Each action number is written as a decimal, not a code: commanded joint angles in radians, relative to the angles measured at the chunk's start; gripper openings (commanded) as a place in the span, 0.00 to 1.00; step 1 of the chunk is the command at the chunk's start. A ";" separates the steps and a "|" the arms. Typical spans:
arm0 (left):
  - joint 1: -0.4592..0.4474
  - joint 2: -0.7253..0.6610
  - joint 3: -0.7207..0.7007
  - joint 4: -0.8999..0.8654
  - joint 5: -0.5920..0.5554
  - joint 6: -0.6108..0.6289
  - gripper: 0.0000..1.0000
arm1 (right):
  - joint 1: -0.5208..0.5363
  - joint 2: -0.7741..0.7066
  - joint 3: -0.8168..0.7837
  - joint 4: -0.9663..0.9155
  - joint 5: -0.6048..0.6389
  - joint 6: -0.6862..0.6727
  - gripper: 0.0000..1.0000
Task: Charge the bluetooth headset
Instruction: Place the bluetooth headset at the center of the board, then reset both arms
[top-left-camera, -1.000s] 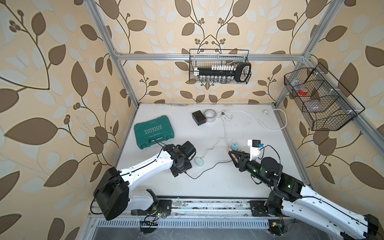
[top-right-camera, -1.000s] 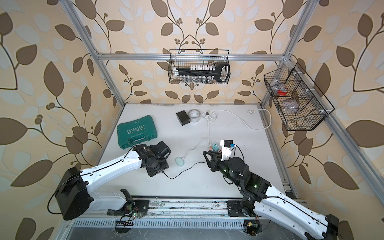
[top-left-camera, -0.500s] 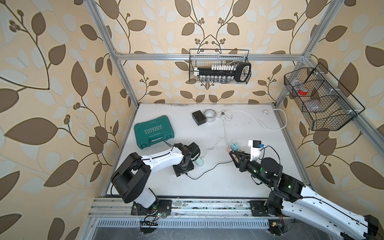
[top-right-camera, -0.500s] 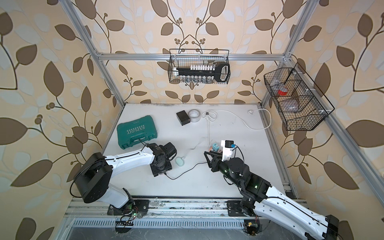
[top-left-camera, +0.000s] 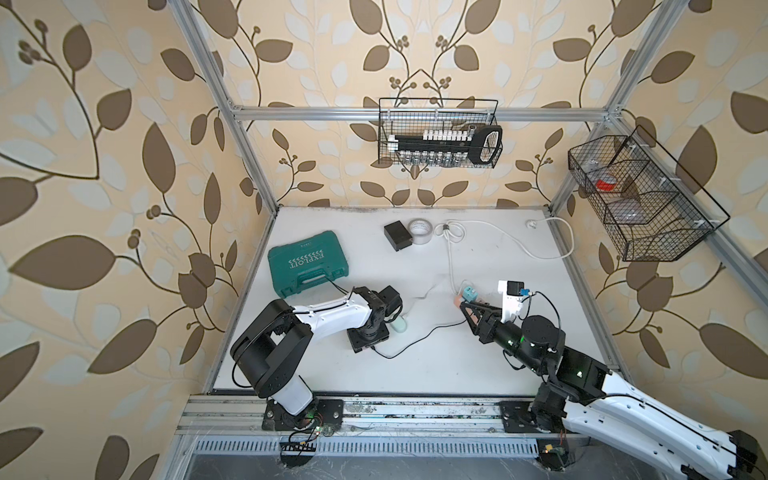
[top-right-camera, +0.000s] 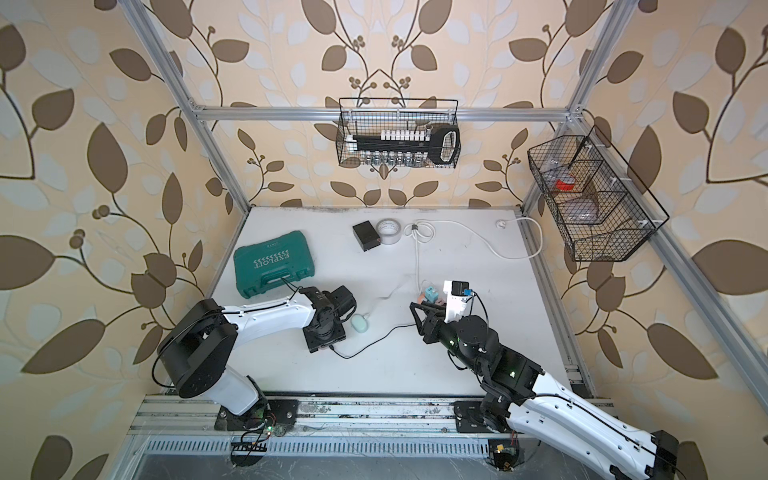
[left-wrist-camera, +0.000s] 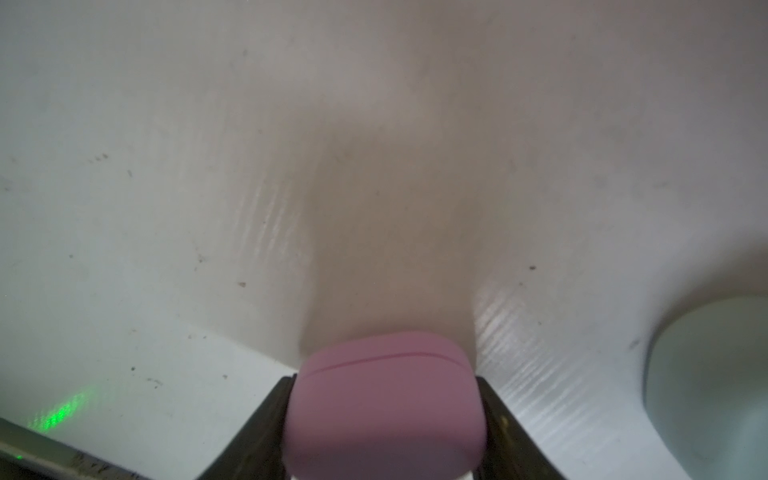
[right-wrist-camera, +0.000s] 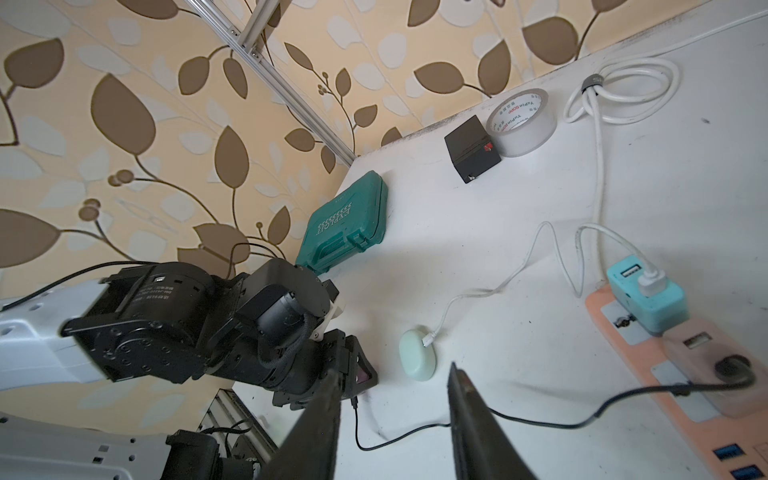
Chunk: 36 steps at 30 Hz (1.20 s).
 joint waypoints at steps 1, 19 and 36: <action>0.010 -0.030 0.006 -0.015 -0.043 0.024 0.63 | 0.002 -0.008 -0.006 -0.008 0.022 -0.006 0.43; 0.018 -0.367 0.123 -0.256 -0.240 0.061 0.99 | 0.002 -0.018 0.113 -0.157 0.101 -0.095 0.56; 0.415 -0.539 0.291 -0.060 -0.354 0.646 0.99 | -0.424 0.258 0.524 -0.410 0.242 -0.345 1.00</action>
